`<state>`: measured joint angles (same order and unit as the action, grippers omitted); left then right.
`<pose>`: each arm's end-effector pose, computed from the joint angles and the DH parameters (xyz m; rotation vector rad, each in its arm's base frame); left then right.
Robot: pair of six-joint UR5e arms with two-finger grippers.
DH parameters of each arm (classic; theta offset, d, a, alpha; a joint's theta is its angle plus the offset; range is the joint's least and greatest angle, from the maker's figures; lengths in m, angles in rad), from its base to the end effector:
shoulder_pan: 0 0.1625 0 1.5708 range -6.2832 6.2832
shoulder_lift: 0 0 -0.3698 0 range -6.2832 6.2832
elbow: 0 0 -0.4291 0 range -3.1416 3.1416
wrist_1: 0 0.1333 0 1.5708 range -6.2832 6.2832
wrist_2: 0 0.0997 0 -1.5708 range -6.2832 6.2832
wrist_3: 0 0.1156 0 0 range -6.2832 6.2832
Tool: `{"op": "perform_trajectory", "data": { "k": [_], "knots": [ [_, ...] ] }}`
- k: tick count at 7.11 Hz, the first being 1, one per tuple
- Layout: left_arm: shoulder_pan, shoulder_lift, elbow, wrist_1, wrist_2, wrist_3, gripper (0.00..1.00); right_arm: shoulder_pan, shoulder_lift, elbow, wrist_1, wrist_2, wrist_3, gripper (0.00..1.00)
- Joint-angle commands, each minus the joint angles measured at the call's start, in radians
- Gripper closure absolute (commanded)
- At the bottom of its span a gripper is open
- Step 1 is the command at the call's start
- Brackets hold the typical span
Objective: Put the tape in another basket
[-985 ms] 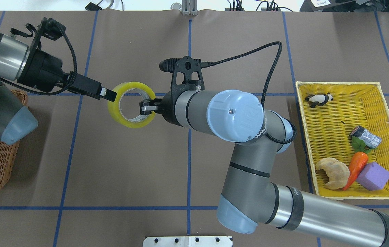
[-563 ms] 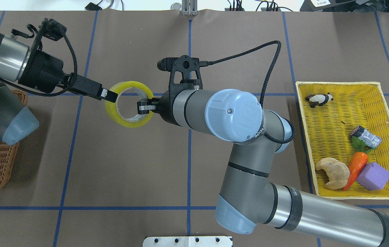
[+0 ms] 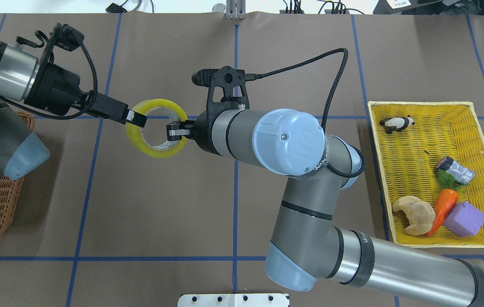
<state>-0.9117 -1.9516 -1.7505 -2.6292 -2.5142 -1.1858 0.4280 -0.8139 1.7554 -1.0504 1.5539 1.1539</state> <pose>0.3139 -0.4701 0.1748 0.3134 1.5796 0.3540 -0.5191 -0.3855 -0.0021 0.6119 -1.3277 0.0214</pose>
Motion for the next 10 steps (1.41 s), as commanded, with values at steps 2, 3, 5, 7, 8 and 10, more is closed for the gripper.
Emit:
{"op": "perform_trajectory", "data": {
  "k": [2,3,5,7,8,10],
  "knots": [
    [0.0,0.0,0.003,0.002,0.0,-0.002,1.0,0.0,0.002,-0.002,0.026,-0.002,0.003,0.56],
    [0.0,0.0,0.0,0.0,0.0,-0.002,1.0,0.0,0.001,-0.002,0.032,-0.003,0.021,0.09],
    [0.0,0.0,0.002,0.0,0.0,-0.003,1.0,0.0,-0.005,-0.001,0.033,-0.002,0.04,0.01],
    [-0.001,0.002,0.009,0.0,0.0,0.0,1.0,0.002,-0.016,0.016,0.032,0.026,0.038,0.0],
    [-0.001,0.006,0.013,0.0,0.0,0.005,1.0,0.02,-0.034,0.021,0.024,0.107,0.023,0.0],
    [-0.004,0.045,0.014,-0.009,-0.002,0.008,1.0,0.128,-0.1,0.021,0.024,0.211,0.009,0.0]
  ]
}}
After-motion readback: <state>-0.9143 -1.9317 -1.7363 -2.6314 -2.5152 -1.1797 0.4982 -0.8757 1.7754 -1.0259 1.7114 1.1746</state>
